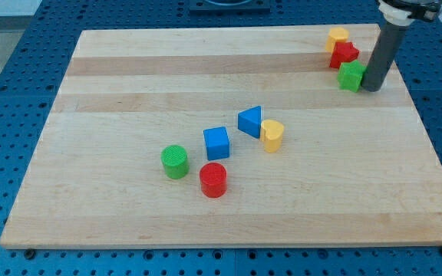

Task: Nudge blue cube a bit down

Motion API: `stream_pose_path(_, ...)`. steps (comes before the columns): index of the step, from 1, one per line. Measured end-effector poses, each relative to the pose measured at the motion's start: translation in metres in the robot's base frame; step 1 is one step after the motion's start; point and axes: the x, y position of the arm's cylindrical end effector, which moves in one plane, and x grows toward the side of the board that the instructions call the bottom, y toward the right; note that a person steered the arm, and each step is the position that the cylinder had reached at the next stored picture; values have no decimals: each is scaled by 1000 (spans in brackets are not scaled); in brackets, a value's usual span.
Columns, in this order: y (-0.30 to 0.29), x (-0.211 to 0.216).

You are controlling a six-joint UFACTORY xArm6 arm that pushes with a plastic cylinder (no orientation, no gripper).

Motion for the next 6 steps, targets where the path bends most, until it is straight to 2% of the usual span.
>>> stream_pose_path(3,-10,1)
stream_pose_path(4,-21,29)
stream_pose_path(6,-185,25)
